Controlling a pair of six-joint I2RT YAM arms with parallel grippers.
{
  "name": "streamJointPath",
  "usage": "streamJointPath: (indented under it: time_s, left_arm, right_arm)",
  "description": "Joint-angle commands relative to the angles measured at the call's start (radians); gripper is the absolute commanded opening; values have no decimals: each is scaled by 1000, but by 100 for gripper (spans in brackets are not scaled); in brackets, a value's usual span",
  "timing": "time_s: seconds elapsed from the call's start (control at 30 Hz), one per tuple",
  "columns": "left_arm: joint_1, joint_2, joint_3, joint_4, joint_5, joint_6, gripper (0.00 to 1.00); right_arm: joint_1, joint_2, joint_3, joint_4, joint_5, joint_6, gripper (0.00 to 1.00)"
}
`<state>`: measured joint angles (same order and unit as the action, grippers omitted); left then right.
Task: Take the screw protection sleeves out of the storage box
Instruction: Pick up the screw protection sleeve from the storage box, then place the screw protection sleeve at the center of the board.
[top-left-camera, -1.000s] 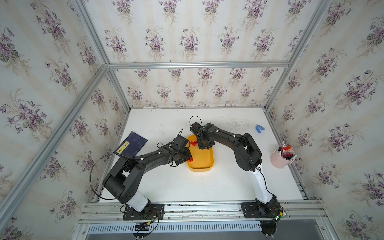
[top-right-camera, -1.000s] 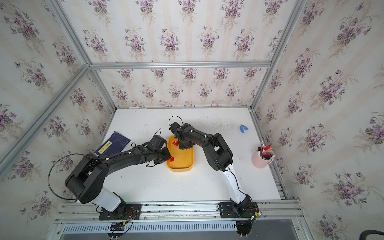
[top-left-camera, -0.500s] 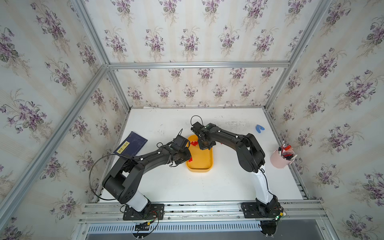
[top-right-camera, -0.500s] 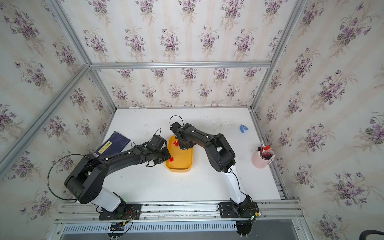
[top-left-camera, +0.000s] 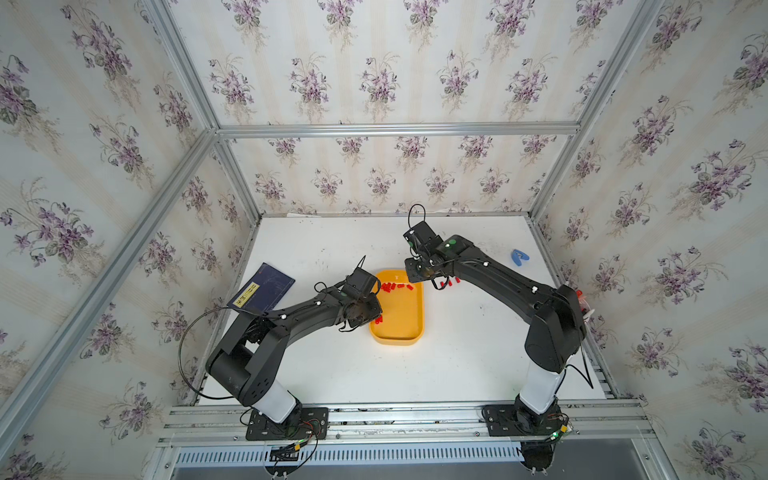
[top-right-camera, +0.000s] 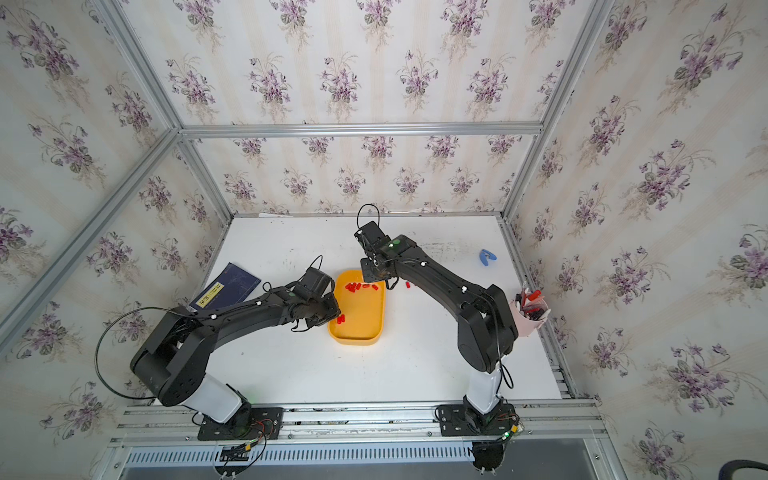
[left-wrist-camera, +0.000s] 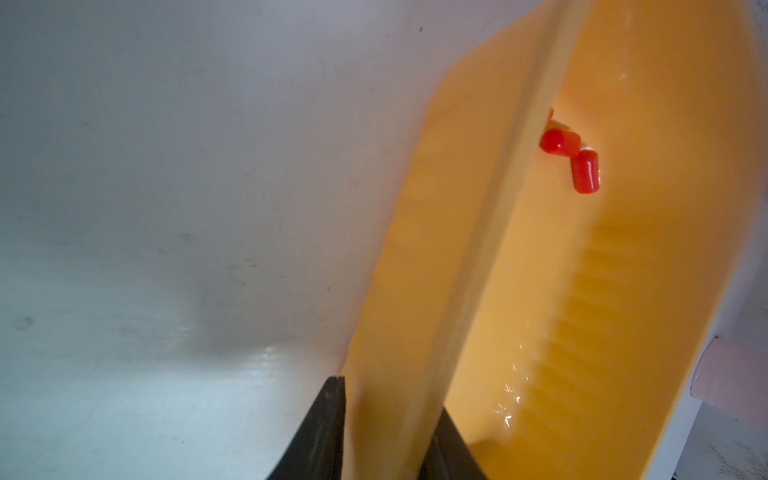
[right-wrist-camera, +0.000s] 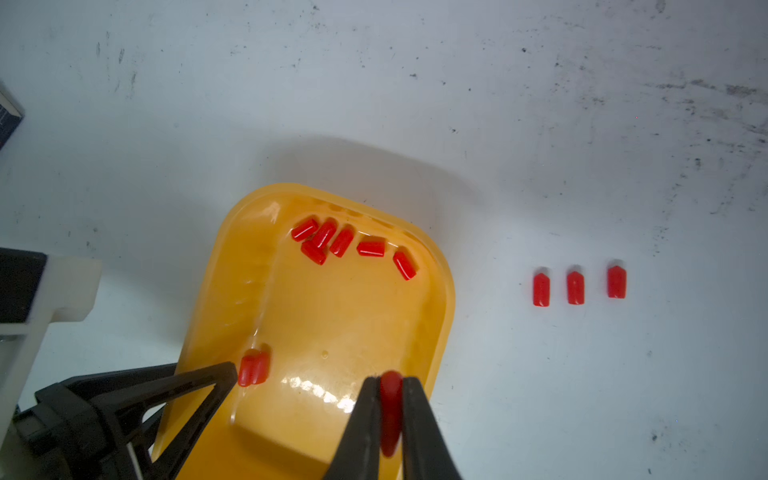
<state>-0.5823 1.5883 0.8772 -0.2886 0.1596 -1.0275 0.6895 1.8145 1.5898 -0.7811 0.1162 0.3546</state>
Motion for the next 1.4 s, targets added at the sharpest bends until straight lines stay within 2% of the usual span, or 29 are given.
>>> streamJointPath:
  time_s: [0.0, 0.17, 0.43, 0.53, 0.83, 1.37]
  left_arm:
    - [1, -3, 7, -22, -20, 9, 32]
    - [1, -11, 13, -37, -26, 17, 33]
    - [1, -16, 14, -43, -31, 20, 33]
    - [1, -16, 16, -43, -29, 21, 33]
    - [1, -16, 13, -40, -28, 20, 33]
    - [1, -7, 9, -31, -26, 21, 33]
  right_arm:
    - [-43, -34, -44, 16, -27, -38, 14]
    - [-112, -45, -106, 46, -35, -86, 14]
    - [-137, 67, -150, 118, -54, -119, 14]
    - [-181, 96, -159, 143, -64, -115, 14]
    - [-194, 187, -152, 169, -83, -122, 14]
    - [-201, 210, -163, 208, -71, -120, 19]
